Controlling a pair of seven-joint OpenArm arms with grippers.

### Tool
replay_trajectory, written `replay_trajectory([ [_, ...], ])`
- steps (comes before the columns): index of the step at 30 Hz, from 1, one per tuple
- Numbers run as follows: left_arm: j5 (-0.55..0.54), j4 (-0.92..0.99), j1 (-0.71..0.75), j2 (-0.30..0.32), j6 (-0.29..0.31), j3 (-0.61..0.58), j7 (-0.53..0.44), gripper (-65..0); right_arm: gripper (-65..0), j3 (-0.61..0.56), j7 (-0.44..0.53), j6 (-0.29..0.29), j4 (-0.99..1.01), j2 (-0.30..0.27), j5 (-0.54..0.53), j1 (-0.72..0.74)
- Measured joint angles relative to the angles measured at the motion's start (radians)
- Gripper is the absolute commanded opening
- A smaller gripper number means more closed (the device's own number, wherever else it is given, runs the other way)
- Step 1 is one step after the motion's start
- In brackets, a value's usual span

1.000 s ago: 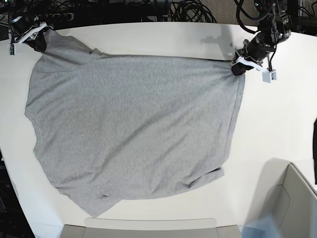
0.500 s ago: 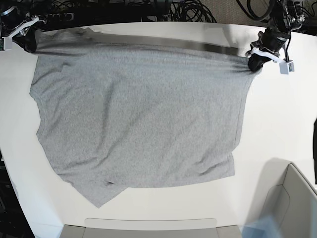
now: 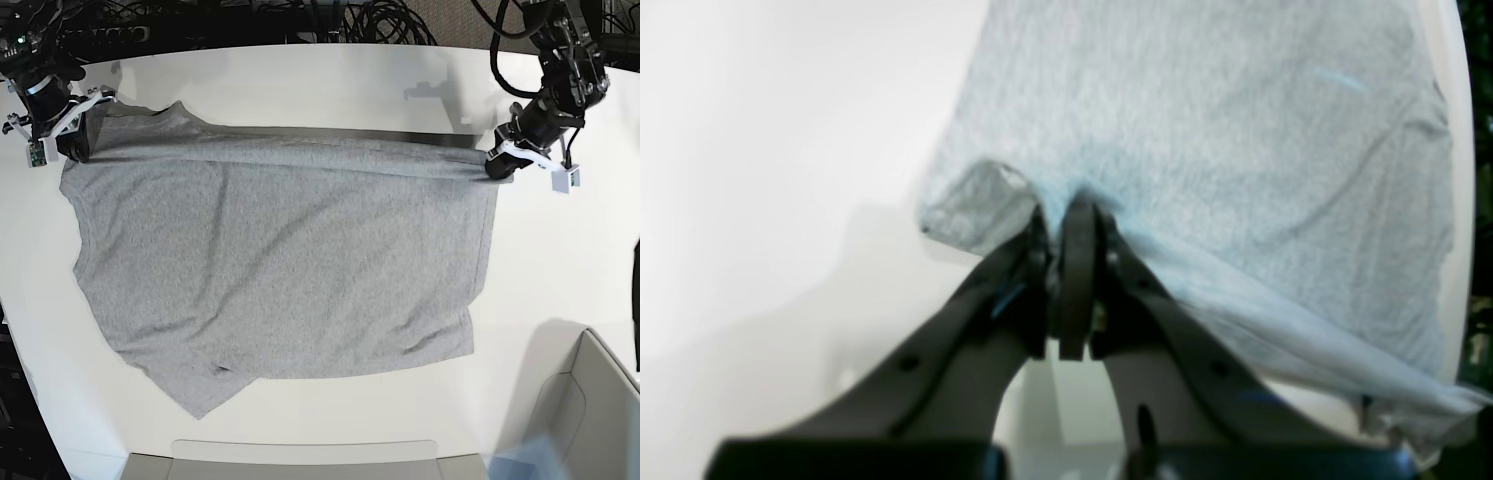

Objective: Fold the T-shirt properly
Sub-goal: 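Lift the shoulder edge and fold it over toward the hem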

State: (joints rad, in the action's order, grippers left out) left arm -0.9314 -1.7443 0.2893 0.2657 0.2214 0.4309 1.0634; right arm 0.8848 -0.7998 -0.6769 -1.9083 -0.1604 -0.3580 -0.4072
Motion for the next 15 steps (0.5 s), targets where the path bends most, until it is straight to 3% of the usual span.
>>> replay_trajectory([
  [6, 0.0, 0.065, -0.076, 0.002, -0.004, -0.001, -0.001, -65.0, -65.0, -0.08, 0.003, 0.001, 0.032, -0.001, 0.126, 0.11],
  [8, 0.011, 0.085, -0.096, 0.003, -0.004, -0.012, -0.002, -65.0, -65.0, -0.103, 0.0, 0.0, 0.076, -0.026, 0.164, 0.15],
  [15, 0.166, 0.105, -0.207, 0.001, 0.0, -0.08, 0.007, -65.0, -65.0, -0.164, -0.002, 0.0, 0.193, -0.072, 0.184, 0.243],
])
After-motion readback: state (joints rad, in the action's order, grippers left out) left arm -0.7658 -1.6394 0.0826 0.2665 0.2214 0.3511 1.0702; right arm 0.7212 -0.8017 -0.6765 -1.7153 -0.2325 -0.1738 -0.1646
